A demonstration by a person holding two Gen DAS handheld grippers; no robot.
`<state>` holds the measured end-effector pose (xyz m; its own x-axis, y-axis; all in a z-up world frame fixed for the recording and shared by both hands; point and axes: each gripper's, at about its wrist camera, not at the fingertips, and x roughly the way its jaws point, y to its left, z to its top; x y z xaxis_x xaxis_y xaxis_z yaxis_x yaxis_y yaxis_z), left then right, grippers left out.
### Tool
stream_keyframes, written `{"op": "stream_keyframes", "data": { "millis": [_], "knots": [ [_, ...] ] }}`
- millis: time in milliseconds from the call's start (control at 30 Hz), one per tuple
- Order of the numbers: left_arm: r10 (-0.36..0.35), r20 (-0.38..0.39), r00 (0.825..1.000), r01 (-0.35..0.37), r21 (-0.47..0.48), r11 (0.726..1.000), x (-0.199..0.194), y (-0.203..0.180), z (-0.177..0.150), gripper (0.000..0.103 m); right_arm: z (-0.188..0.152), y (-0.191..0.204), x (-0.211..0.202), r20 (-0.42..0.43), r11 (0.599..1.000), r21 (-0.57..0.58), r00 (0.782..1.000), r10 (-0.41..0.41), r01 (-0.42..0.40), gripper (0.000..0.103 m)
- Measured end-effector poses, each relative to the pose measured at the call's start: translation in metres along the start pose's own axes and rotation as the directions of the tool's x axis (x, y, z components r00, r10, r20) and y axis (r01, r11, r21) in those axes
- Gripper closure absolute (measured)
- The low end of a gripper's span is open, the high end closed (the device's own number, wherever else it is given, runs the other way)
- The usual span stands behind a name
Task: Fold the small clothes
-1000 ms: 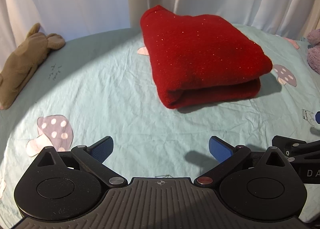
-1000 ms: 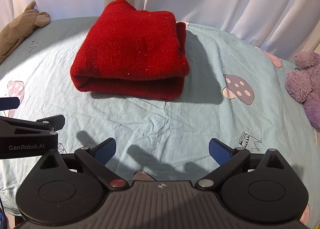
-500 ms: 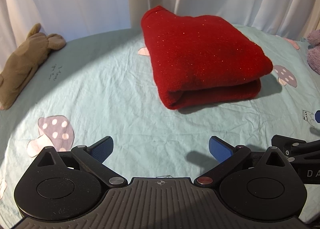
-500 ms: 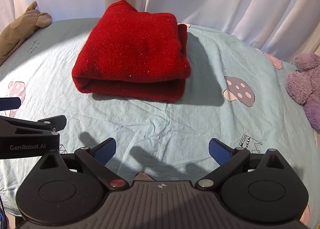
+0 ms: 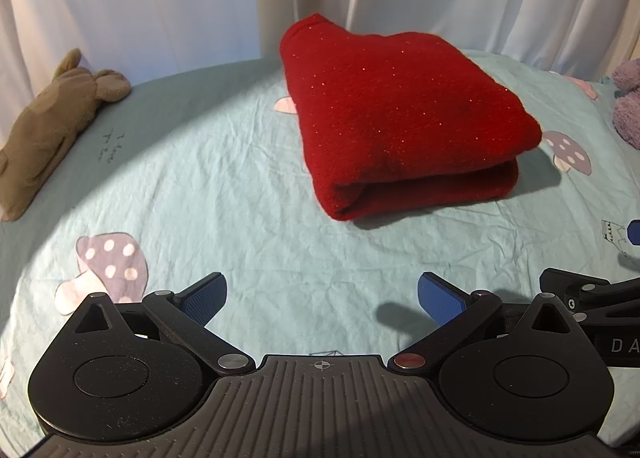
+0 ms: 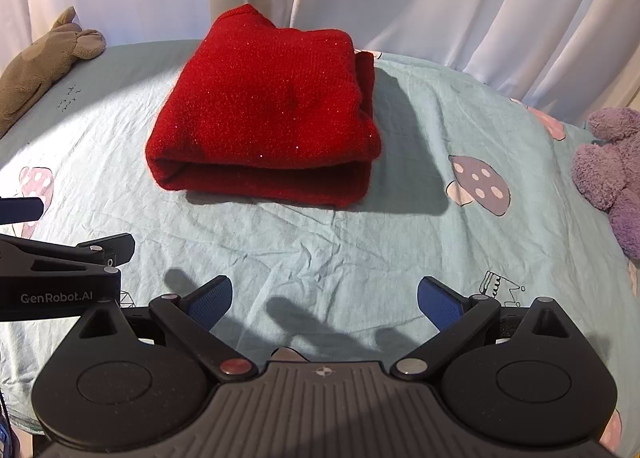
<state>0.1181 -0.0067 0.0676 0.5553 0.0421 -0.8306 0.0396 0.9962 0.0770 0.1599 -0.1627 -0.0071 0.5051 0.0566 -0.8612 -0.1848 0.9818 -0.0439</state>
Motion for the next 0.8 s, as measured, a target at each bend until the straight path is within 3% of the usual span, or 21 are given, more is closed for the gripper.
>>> {"op": "stream_keyframes", "data": {
  "millis": [800],
  "knots": [
    [0.001, 0.001, 1.000, -0.001, -0.005, 1.000, 0.0001, 0.0003, -0.0003, 0.000, -0.0001, 0.0005, -0.0020, 0.015, 1.000, 0.012, 1.000, 0.002, -0.002, 0.004]
  ]
}}
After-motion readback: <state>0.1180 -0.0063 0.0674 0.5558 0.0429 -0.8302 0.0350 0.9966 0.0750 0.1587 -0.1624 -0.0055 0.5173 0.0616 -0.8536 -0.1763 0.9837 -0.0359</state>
